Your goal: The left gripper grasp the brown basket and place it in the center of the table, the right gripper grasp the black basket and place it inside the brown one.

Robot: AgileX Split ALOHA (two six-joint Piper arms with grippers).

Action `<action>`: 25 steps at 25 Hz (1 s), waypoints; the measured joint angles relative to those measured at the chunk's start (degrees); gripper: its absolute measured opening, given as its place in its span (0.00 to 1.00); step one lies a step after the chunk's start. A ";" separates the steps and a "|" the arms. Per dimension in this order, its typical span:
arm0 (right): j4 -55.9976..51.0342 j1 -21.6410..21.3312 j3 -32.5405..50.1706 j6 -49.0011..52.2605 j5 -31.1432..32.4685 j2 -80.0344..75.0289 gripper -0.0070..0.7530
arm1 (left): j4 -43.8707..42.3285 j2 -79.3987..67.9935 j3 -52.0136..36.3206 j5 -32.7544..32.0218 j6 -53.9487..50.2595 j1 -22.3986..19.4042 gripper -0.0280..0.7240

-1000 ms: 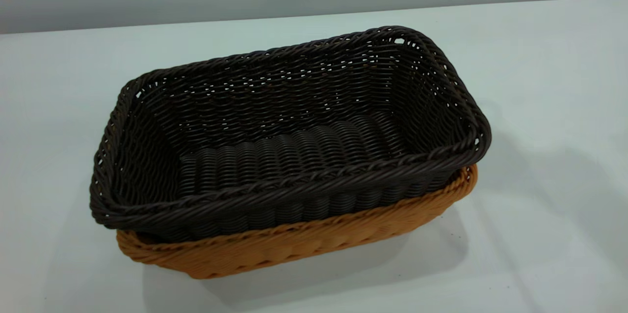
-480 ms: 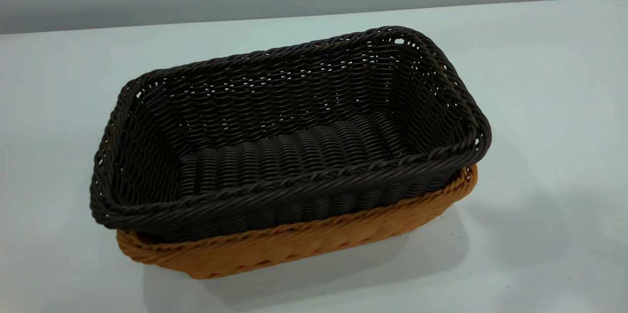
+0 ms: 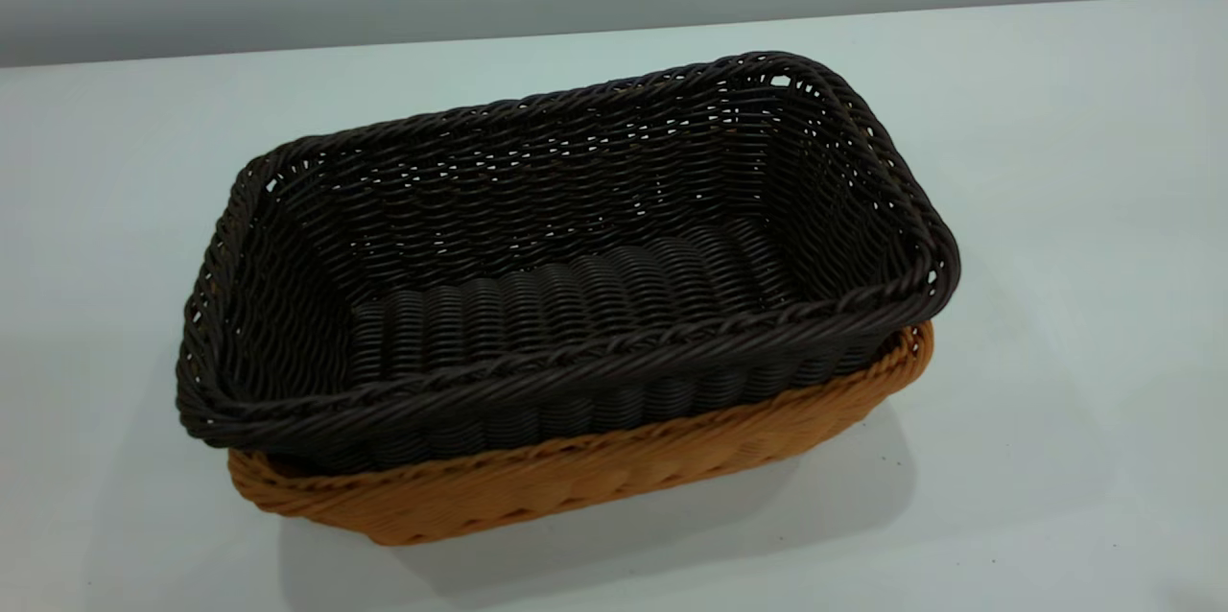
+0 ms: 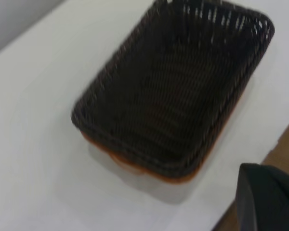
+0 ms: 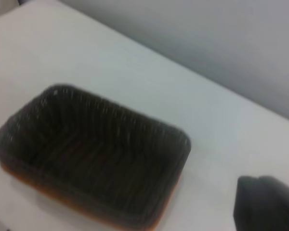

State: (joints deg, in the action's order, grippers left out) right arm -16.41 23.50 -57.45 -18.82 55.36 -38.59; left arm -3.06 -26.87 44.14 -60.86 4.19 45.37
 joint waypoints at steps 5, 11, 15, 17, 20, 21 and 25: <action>0.72 -0.05 13.21 3.86 -0.20 11.82 0.01 | -0.11 5.62 -9.27 4.02 -7.37 0.00 0.04; 5.00 -0.05 25.27 7.67 -0.14 25.01 0.01 | -0.44 11.61 -16.39 4.03 -7.71 0.00 0.04; 6.67 -0.05 28.39 11.33 2.10 31.61 0.01 | -0.44 14.38 -16.45 3.91 -7.65 0.00 0.04; 8.53 -0.05 29.10 12.13 4.35 33.59 0.01 | -0.44 14.79 -16.45 2.48 -7.65 0.00 0.04; 11.66 -0.05 29.61 13.96 6.36 34.64 0.01 | -0.46 14.79 -16.66 0.60 -7.65 0.00 0.04; 12.09 -0.05 29.61 14.52 5.58 34.64 0.01 | -0.40 14.79 -17.07 0.13 -7.86 0.00 0.04; 11.43 -0.05 29.61 14.99 5.31 34.78 0.01 | -0.34 14.79 -18.42 -0.92 -8.70 0.00 0.04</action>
State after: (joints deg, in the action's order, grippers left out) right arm -4.98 23.45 -27.84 -3.83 60.67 -3.81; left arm -3.40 -12.08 25.72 -61.77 -4.50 45.37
